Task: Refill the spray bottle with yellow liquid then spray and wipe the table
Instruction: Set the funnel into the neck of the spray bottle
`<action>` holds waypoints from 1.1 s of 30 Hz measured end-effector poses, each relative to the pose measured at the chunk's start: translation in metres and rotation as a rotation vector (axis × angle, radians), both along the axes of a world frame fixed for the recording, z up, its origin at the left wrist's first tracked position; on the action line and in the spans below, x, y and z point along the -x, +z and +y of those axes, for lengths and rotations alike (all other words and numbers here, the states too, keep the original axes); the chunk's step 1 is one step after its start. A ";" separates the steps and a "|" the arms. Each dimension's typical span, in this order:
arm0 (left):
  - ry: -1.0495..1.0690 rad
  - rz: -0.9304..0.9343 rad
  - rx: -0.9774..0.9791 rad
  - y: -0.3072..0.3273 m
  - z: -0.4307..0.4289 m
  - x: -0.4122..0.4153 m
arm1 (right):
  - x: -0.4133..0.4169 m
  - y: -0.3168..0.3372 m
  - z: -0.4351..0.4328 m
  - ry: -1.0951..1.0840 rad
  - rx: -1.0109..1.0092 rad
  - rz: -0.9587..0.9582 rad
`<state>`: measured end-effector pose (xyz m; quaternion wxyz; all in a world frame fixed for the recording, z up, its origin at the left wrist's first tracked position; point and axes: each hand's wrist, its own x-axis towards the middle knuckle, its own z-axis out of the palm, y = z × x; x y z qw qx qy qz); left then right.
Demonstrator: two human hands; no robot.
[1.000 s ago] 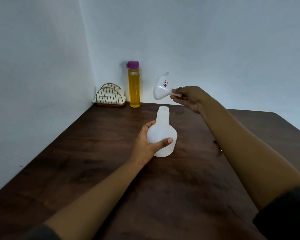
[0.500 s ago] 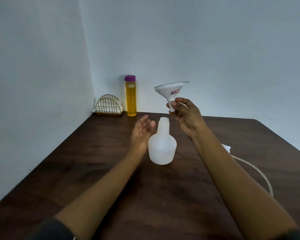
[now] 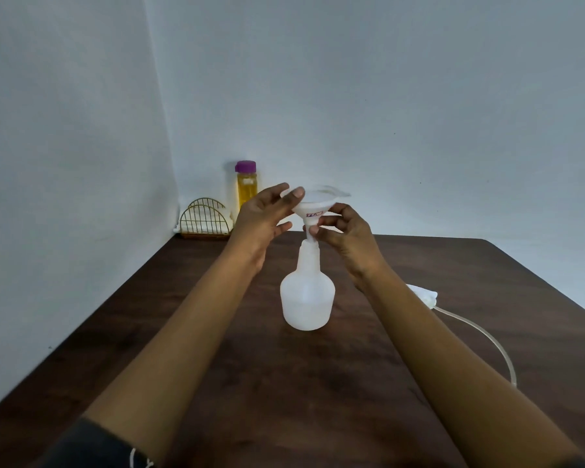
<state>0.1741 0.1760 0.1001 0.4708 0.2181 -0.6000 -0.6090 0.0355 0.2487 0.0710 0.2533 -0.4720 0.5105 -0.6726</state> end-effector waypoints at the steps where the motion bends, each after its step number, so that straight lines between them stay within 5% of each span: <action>1: 0.006 -0.009 0.003 0.000 0.001 0.001 | -0.002 -0.001 0.000 -0.005 -0.006 0.033; 14: -0.107 -0.022 -0.076 -0.056 -0.010 0.000 | 0.034 0.001 0.019 0.163 -0.220 0.224; 17: -0.171 -0.141 -0.010 -0.084 -0.016 -0.004 | 0.049 0.020 0.027 0.186 -0.192 0.252; 23: -0.365 -0.337 0.059 -0.113 -0.023 -0.008 | 0.052 0.085 0.025 0.459 -0.394 0.844; 26: -0.358 -0.372 0.075 -0.120 -0.023 -0.008 | 0.040 0.103 0.016 0.422 -0.521 1.162; 33: -0.355 -0.356 0.070 -0.121 -0.022 -0.008 | 0.011 0.090 0.013 0.132 -0.311 1.278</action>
